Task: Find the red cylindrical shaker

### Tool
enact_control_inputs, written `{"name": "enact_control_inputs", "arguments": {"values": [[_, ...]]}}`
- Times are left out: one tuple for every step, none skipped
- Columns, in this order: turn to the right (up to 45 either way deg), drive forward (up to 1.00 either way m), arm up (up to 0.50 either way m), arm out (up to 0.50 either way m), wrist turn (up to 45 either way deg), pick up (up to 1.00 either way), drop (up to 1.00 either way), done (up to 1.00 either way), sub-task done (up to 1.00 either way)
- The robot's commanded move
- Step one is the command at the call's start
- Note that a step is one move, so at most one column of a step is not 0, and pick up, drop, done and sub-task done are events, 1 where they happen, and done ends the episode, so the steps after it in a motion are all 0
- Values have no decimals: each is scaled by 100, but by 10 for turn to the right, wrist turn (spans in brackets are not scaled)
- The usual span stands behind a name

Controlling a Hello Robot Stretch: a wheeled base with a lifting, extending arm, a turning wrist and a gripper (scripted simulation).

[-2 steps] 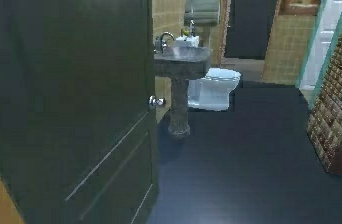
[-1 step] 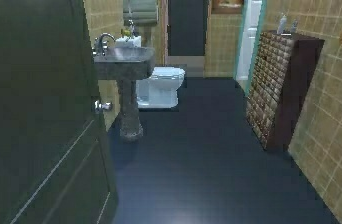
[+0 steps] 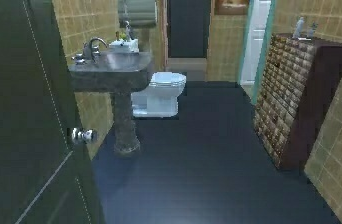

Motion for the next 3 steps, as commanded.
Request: {"name": "enact_control_inputs", "arguments": {"values": [[120, 0, 0, 0, 0, 0, 0, 0, 0], [0, 100, 0, 0, 0, 0, 0, 0, 0], [0, 100, 0, 0, 0, 0, 0, 0, 0]]}}
